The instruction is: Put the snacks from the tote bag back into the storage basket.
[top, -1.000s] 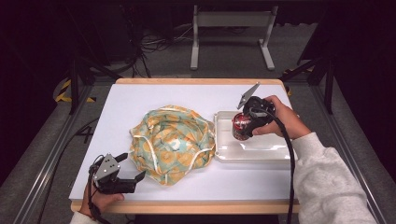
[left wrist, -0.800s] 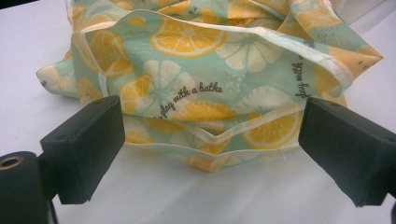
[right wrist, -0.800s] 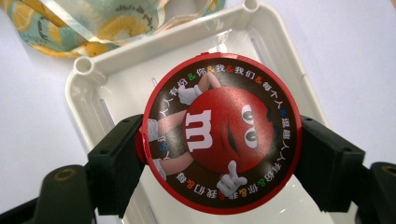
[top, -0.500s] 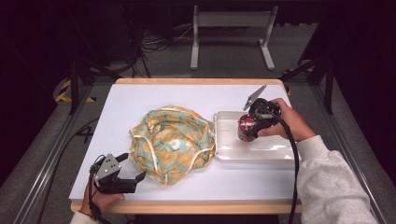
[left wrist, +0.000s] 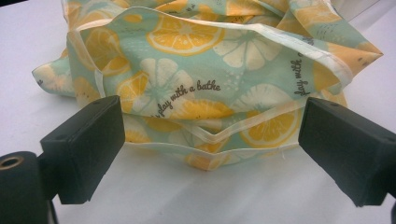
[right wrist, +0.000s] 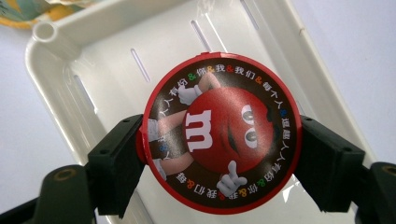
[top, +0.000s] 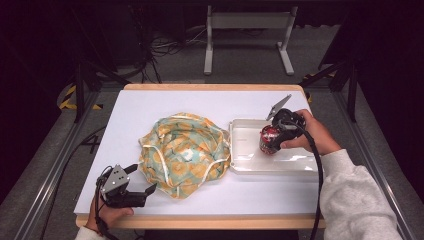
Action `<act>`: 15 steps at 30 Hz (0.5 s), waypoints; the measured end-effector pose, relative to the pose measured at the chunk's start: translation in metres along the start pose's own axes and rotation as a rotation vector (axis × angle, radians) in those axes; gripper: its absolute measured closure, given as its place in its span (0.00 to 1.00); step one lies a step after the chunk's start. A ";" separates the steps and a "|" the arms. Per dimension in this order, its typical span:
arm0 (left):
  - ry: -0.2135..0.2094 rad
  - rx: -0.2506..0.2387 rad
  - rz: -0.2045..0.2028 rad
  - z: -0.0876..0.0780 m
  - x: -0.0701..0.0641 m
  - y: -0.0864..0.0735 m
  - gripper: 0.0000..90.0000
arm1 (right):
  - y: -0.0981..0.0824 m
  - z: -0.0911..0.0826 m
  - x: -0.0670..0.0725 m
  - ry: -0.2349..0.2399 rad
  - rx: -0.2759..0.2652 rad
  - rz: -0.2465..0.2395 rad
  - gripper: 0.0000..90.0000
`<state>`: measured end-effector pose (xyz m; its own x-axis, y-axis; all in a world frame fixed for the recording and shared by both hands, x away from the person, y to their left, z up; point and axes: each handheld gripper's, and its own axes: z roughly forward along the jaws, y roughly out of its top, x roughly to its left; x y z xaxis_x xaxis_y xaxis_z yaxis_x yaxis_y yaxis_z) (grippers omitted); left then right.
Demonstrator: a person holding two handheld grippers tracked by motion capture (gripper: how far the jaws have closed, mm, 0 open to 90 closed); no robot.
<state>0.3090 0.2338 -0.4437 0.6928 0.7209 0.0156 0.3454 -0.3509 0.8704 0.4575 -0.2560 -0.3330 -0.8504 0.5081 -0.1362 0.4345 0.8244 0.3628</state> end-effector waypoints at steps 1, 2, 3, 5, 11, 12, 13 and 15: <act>0.000 0.000 -0.001 0.000 0.000 0.000 0.09 | -0.002 0.002 -0.001 0.005 0.002 0.006 0.26; 0.000 -0.001 -0.001 0.000 0.000 0.000 0.09 | -0.004 0.003 -0.002 0.002 0.003 0.008 0.26; 0.000 -0.001 0.001 0.000 0.000 0.000 0.09 | -0.006 0.004 -0.003 -0.001 0.009 0.014 0.26; 0.000 0.000 0.002 0.000 0.000 0.000 0.09 | -0.008 0.005 -0.004 -0.002 0.007 0.025 0.26; 0.002 0.000 0.004 0.001 0.000 0.001 0.09 | -0.013 0.011 -0.006 -0.001 0.012 0.036 0.26; 0.002 0.000 0.004 0.001 0.000 0.001 0.09 | -0.013 0.011 -0.006 -0.001 0.012 0.036 0.26; 0.004 0.002 0.007 0.001 0.000 0.001 0.09 | -0.014 0.013 -0.007 -0.004 0.014 0.038 0.26; 0.003 0.004 0.009 0.001 0.000 0.001 0.09 | -0.015 0.014 -0.007 -0.005 0.014 0.041 0.26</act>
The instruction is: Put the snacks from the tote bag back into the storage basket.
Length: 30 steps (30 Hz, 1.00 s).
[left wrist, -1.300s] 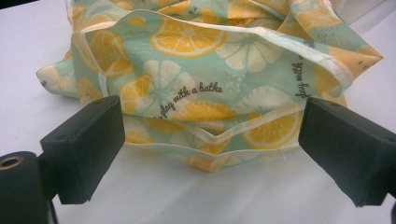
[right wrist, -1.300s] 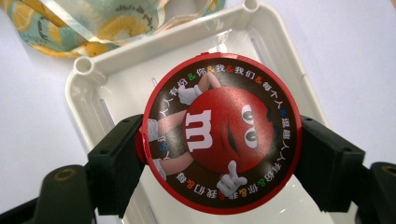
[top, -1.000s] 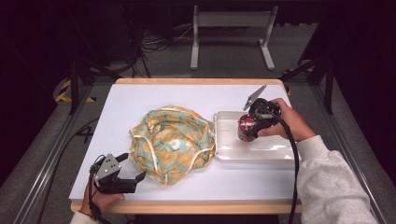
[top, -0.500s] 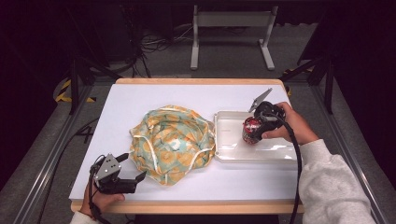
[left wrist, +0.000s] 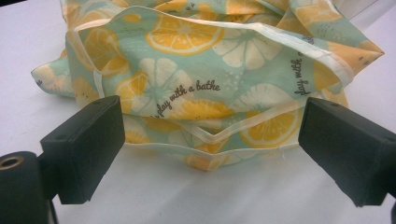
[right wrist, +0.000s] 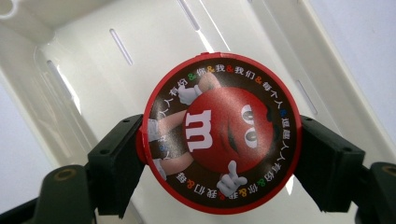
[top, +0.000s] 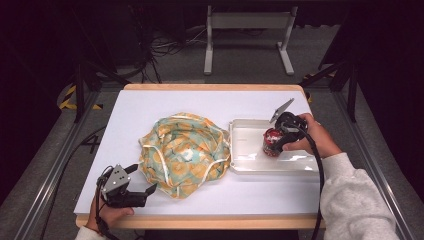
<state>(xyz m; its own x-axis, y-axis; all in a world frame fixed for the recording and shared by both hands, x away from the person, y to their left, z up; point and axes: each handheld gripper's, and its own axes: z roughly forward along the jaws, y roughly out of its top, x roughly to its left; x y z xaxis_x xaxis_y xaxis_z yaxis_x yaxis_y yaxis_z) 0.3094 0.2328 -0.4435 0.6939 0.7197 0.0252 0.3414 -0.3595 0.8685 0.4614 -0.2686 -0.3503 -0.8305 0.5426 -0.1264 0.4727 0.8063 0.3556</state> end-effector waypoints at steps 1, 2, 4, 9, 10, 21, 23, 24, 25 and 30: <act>0.000 0.000 0.000 0.000 0.000 0.000 0.09 | 0.000 0.000 0.000 0.000 0.000 0.000 0.26; 0.000 -0.001 0.001 0.000 0.000 0.000 0.09 | -0.001 0.001 -0.001 0.000 -0.006 0.003 0.26; -0.001 -0.002 0.000 0.000 0.000 0.000 0.09 | -0.002 0.001 -0.002 -0.001 -0.008 0.005 0.26; -0.002 0.001 0.004 0.000 0.000 0.000 0.09 | -0.001 0.001 -0.002 0.000 -0.011 0.007 0.26; -0.003 -0.001 0.003 0.000 0.000 0.000 0.09 | -0.001 0.001 -0.002 -0.001 -0.012 0.004 0.26; -0.001 -0.003 -0.001 -0.001 0.000 0.000 0.09 | -0.001 0.005 -0.001 0.003 -0.005 0.006 0.26; -0.001 -0.002 -0.001 0.000 0.000 0.000 0.09 | -0.002 0.006 -0.001 0.001 -0.005 0.005 0.26; -0.001 -0.002 -0.001 0.000 0.000 0.000 0.09 | -0.002 0.006 -0.001 0.001 -0.005 0.005 0.26; -0.001 -0.002 0.000 0.000 0.000 0.000 0.09 | -0.002 0.007 -0.001 0.002 -0.001 0.004 0.26; -0.003 0.000 0.003 0.000 0.000 0.000 0.09 | -0.005 0.011 0.000 0.004 0.002 -0.001 0.26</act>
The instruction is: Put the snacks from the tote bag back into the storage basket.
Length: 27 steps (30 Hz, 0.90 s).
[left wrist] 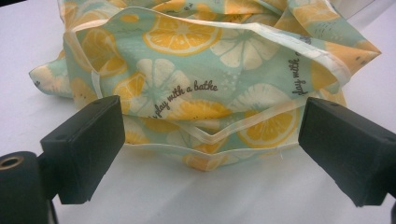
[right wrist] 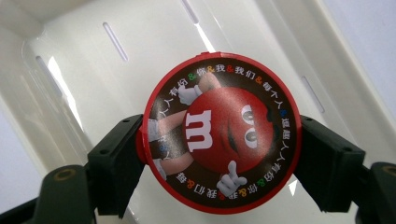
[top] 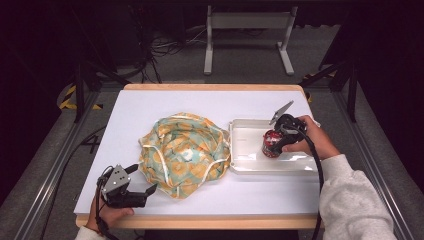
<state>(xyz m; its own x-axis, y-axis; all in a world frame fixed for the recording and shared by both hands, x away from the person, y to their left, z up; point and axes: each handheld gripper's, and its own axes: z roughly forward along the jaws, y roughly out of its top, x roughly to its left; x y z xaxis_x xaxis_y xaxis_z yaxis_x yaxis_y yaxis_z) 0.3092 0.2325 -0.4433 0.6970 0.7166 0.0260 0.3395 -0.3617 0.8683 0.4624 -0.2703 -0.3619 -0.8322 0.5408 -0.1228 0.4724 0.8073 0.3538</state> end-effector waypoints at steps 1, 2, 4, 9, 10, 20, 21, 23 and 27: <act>0.001 0.000 -0.001 0.000 0.000 0.000 0.09 | -0.001 0.001 0.000 0.002 0.002 0.002 0.26; 0.002 -0.001 -0.002 0.000 0.000 0.000 0.09 | -0.002 0.001 0.000 0.002 -0.002 0.009 0.26; 0.002 0.000 -0.002 0.000 0.000 0.000 0.09 | -0.002 0.001 0.000 0.003 -0.003 0.008 0.26; 0.002 0.000 -0.001 0.000 0.000 0.000 0.09 | -0.005 0.002 -0.001 0.003 -0.015 0.014 0.26; 0.002 0.000 0.000 0.000 0.000 0.000 0.09 | -0.005 0.003 -0.001 0.005 -0.020 0.016 0.26; 0.003 0.000 -0.002 0.000 0.000 0.000 0.09 | -0.007 0.003 -0.001 0.006 -0.029 0.030 0.26; 0.003 0.002 -0.001 0.000 0.000 0.000 0.09 | -0.007 0.003 -0.002 0.007 -0.029 0.030 0.26; 0.002 0.002 0.001 0.000 0.000 0.000 0.09 | -0.007 0.003 -0.001 0.006 -0.029 0.033 0.26; 0.004 0.001 -0.001 0.000 0.000 0.000 0.09 | -0.007 0.002 -0.001 0.008 -0.026 0.038 0.26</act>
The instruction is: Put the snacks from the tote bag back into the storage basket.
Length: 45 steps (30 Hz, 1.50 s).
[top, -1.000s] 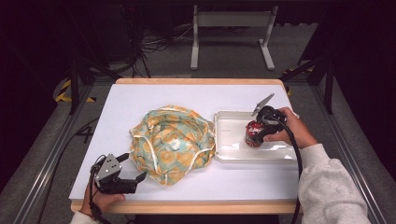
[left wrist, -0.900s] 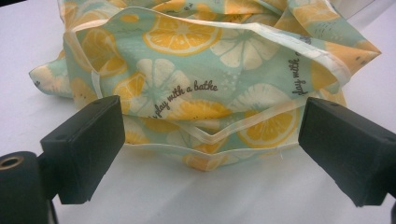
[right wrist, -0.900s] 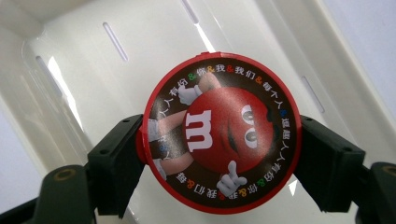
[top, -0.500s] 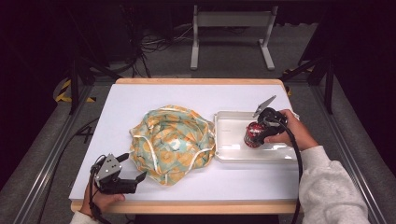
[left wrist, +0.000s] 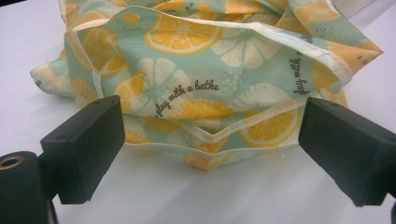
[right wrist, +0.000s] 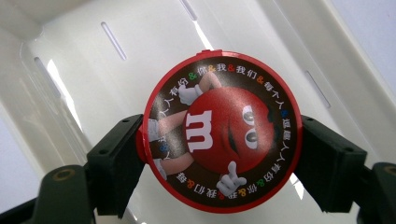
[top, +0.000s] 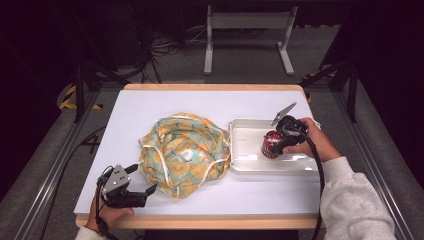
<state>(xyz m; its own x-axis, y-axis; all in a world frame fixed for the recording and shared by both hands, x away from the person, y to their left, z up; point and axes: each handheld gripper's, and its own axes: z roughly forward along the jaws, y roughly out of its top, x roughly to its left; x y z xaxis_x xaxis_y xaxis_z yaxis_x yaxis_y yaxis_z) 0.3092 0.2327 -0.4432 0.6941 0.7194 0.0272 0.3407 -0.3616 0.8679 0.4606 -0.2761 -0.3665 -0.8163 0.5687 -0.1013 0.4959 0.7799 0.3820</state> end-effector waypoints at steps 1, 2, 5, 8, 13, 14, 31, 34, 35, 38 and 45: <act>0.000 0.000 0.000 0.000 0.000 0.000 0.09 | 0.000 0.000 0.000 -0.002 0.001 0.000 0.26; 0.000 0.000 0.000 0.000 0.000 0.000 0.09 | 0.000 0.000 0.000 -0.001 0.002 0.001 0.26; 0.000 0.000 0.001 0.000 0.000 0.000 0.09 | 0.001 0.000 0.001 -0.003 0.004 -0.006 0.25; -0.001 0.001 0.001 0.000 0.000 0.000 0.09 | 0.001 -0.001 0.002 -0.006 0.006 -0.007 0.23; -0.004 0.002 0.000 0.000 0.000 0.000 0.09 | 0.001 -0.003 0.003 -0.013 -0.003 -0.008 0.20; -0.004 0.002 0.000 0.000 0.000 0.000 0.09 | 0.001 -0.003 0.003 -0.013 -0.003 -0.008 0.20; -0.007 0.001 0.001 0.002 0.000 0.001 0.09 | -0.003 -0.012 0.010 -0.041 -0.059 -0.008 0.17; -0.007 0.003 0.000 0.002 0.000 0.001 0.09 | -0.004 -0.013 0.010 -0.043 -0.061 -0.007 0.17; -0.008 0.002 0.002 0.002 0.000 0.001 0.09 | -0.004 -0.014 0.011 -0.048 -0.065 -0.006 0.17; -0.008 0.001 0.001 0.002 0.000 0.001 0.09 | -0.005 -0.015 0.011 -0.052 -0.066 -0.007 0.17; -0.009 0.000 0.001 0.002 0.000 0.001 0.09 | -0.007 -0.019 0.010 -0.067 -0.072 -0.003 0.17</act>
<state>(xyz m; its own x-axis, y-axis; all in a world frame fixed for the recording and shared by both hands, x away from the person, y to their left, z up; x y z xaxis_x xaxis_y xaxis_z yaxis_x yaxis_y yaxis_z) 0.3109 0.2307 -0.4430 0.7000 0.7137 0.0233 0.3404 -0.3622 0.8677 0.4431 -0.2808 -0.3528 -0.7949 0.5843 -0.1634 0.4687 0.7624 0.4462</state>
